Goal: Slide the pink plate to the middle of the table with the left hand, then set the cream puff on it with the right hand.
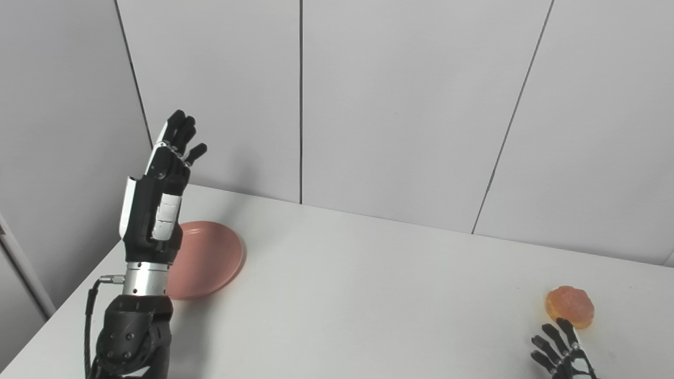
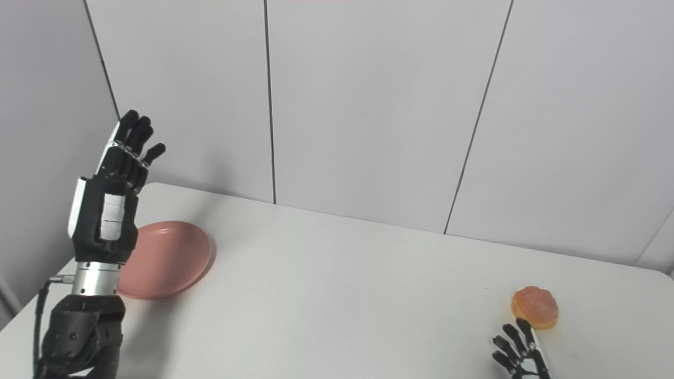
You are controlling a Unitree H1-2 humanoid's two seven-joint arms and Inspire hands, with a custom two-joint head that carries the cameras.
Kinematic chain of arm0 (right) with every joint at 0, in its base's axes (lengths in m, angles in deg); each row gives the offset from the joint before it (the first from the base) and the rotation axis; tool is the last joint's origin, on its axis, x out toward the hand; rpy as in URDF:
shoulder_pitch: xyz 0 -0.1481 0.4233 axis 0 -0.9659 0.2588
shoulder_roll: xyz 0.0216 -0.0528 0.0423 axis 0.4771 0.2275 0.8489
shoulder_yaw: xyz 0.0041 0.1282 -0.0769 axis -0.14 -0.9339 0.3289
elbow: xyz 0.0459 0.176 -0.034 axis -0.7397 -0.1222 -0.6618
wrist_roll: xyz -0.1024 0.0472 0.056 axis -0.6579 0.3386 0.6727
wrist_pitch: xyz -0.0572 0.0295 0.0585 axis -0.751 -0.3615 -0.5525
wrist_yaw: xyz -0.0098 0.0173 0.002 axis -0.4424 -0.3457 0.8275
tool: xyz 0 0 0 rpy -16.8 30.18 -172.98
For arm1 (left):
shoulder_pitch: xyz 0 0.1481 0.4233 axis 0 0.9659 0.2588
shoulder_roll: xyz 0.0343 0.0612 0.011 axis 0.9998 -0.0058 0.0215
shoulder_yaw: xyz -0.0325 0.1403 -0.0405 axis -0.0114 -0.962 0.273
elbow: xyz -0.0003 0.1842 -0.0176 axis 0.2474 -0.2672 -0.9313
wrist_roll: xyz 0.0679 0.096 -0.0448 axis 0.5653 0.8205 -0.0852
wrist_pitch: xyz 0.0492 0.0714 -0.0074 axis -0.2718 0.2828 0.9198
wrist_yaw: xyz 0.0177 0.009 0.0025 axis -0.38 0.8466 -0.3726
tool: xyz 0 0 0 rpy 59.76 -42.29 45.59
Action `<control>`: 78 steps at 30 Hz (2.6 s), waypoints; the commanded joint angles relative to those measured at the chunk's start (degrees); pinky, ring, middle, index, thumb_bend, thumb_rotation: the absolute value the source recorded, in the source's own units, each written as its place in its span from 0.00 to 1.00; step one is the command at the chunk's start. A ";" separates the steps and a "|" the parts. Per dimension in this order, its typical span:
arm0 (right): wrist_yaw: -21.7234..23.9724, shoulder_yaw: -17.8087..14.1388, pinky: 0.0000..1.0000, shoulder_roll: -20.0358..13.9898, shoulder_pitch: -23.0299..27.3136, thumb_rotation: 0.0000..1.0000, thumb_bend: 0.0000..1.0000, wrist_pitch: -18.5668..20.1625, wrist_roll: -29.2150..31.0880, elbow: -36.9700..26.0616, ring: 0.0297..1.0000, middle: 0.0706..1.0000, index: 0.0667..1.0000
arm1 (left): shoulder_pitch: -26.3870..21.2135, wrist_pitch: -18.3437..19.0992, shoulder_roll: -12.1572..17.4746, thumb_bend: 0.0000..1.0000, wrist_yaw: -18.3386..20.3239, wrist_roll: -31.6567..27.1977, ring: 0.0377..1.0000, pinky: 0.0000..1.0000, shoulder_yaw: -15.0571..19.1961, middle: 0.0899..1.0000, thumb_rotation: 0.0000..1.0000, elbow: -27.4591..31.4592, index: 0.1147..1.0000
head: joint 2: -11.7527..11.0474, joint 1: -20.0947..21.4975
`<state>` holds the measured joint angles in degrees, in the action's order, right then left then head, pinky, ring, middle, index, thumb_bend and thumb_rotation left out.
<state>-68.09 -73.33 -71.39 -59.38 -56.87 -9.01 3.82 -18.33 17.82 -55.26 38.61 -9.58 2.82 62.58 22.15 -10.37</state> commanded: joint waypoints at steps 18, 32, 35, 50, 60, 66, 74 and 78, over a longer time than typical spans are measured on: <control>0.26 0.84 0.79 0.62 -4.24 1.00 0.86 1.20 -1.00 3.28 0.82 0.86 0.94 | -6.97 -5.95 11.75 0.95 4.36 -1.20 0.93 0.83 4.57 0.92 0.87 -20.10 0.93 | 1.05 -0.05; 0.53 0.98 0.77 0.78 -4.50 1.00 0.85 1.30 -0.96 2.47 0.80 0.85 0.93 | -10.67 -13.22 12.01 1.00 6.26 -4.49 0.96 0.93 5.68 0.94 0.84 -41.24 0.96 | 1.77 0.81; 0.75 1.03 0.77 0.58 -4.55 1.00 0.85 1.18 -0.99 2.45 0.80 0.85 0.93 | -11.09 -13.69 12.27 1.00 6.54 -4.50 0.96 0.92 5.78 0.94 0.84 -44.11 0.96 | 1.99 0.89; 1.42 1.24 0.76 0.08 -4.90 1.00 0.86 2.31 -0.84 1.72 0.78 0.82 0.93 | -14.50 -11.34 12.02 1.00 10.83 -11.89 0.97 0.97 8.02 0.94 0.81 -57.19 0.96 | 2.66 1.01; 1.17 1.61 0.75 0.01 -5.15 1.00 0.85 2.88 -1.55 0.77 0.77 0.81 0.92 | -14.73 -10.55 12.20 1.00 11.81 -12.53 0.93 0.95 8.87 0.89 0.78 -60.25 0.93 | 3.49 1.27; 1.42 1.78 0.74 -0.35 -5.22 1.00 0.85 3.14 -1.73 0.40 0.76 0.81 0.93 | -15.02 -13.54 12.96 1.00 14.78 -10.83 0.92 0.90 7.32 0.86 0.77 -66.27 0.93 | 4.05 1.35; 1.27 1.85 0.72 -0.50 -5.23 1.00 0.85 3.48 -1.86 0.24 0.75 0.80 0.93 | -15.06 -13.97 12.56 1.00 14.90 -7.86 0.89 0.91 6.32 0.84 0.80 -70.29 0.91 | 4.55 1.44; 1.32 2.02 0.72 -0.52 -5.17 1.00 0.86 3.71 -2.00 0.04 0.75 0.79 0.93 | -15.19 -13.94 12.30 1.00 16.20 -7.91 0.91 0.90 6.40 0.87 0.81 -71.88 0.91 | 4.66 1.64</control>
<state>-67.05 -71.85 -71.88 -61.06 -55.61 -10.93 1.56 -33.74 5.31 -43.05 53.35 -17.75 9.25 -8.19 26.72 -8.79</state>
